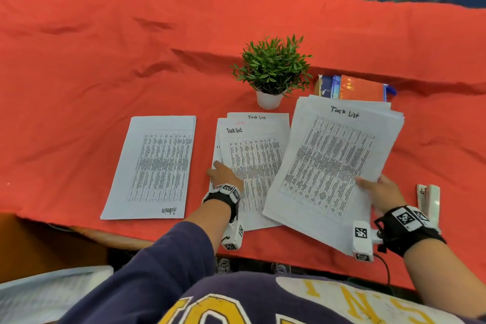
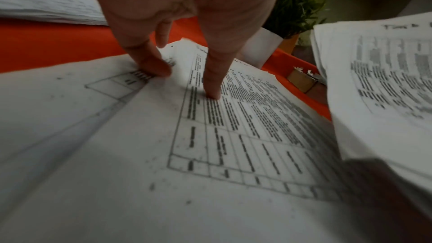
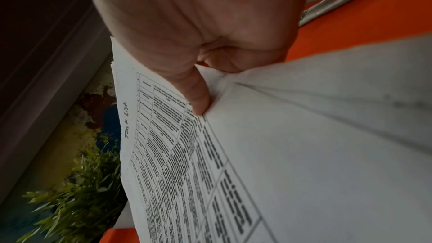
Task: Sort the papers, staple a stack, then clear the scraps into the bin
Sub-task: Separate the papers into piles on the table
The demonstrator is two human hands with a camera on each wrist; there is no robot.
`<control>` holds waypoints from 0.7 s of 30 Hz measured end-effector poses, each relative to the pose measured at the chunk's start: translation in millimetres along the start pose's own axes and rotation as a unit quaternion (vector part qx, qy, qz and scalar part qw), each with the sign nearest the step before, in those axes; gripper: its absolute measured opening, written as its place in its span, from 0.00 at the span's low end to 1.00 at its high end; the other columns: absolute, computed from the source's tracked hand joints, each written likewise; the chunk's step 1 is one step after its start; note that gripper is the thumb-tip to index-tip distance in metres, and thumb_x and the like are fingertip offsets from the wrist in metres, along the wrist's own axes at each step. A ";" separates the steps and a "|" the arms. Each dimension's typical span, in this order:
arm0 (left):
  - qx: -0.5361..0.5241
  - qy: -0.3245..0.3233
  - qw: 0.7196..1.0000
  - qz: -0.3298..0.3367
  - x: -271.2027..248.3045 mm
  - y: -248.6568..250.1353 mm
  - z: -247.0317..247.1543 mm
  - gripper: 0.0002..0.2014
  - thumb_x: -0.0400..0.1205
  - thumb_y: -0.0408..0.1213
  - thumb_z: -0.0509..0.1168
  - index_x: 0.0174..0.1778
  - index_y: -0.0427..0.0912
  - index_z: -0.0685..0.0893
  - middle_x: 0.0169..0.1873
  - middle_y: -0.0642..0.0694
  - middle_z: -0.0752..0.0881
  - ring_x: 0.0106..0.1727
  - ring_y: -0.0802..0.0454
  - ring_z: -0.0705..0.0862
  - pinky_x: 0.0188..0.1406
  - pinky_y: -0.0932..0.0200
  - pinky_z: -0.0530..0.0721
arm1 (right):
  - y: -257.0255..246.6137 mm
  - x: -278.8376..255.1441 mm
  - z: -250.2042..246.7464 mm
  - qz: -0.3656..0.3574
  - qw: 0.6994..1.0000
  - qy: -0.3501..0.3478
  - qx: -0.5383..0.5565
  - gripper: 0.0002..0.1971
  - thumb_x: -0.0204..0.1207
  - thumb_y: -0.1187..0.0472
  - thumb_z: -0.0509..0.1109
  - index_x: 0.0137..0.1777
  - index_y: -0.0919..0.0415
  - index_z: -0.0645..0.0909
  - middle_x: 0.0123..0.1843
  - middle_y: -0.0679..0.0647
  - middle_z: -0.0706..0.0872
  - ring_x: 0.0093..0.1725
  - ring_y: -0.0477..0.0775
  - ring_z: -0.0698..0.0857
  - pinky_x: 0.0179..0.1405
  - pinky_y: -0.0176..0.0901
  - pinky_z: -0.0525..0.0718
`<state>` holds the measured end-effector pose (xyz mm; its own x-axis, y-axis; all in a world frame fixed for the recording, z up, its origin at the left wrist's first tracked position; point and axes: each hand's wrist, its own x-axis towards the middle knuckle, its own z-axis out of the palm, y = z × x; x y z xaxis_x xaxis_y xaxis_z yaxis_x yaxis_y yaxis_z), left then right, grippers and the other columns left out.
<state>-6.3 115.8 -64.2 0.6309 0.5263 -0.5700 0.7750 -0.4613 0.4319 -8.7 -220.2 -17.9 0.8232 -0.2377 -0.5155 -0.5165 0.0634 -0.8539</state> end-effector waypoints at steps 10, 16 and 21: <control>0.125 0.060 0.984 0.114 3.6 -2.6 -3.9 0.20 0.84 0.39 0.58 0.72 0.43 0.75 0.66 0.37 0.75 0.69 0.39 0.72 0.63 0.47 0.76 | 2.8 2.8 -8.9 0.010 1.000 0.000 -0.004 0.12 0.72 0.64 0.76 0.55 0.57 0.82 0.63 0.66 0.85 0.60 0.68 0.85 0.66 0.66 0.80; 0.056 0.053 0.996 0.048 14.1 -11.8 -10.8 0.25 0.77 0.29 0.65 0.72 0.44 0.76 0.71 0.38 0.64 0.68 0.39 0.71 0.64 0.48 0.79 | 4.2 5.5 -8.6 0.017 0.999 0.011 -0.024 0.12 0.76 0.71 0.70 0.58 0.60 0.83 0.63 0.66 0.85 0.61 0.68 0.85 0.67 0.68 0.78; 0.041 0.059 0.987 0.143 8.8 -4.5 -18.3 0.14 0.75 0.21 0.60 0.51 0.41 0.81 0.60 0.40 0.78 0.59 0.40 0.80 0.59 0.48 0.83 | 2.0 4.9 -7.3 0.017 0.999 0.034 -0.020 0.19 0.78 0.74 0.66 0.69 0.68 0.77 0.62 0.65 0.84 0.55 0.63 0.85 0.63 0.61 0.81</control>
<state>-3.5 135.6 -58.4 0.8272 0.4432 -0.3454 0.5619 -0.6568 0.5029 -7.5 -228.4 -21.7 0.7879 -0.3013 -0.5371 -0.5541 0.0338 -0.8318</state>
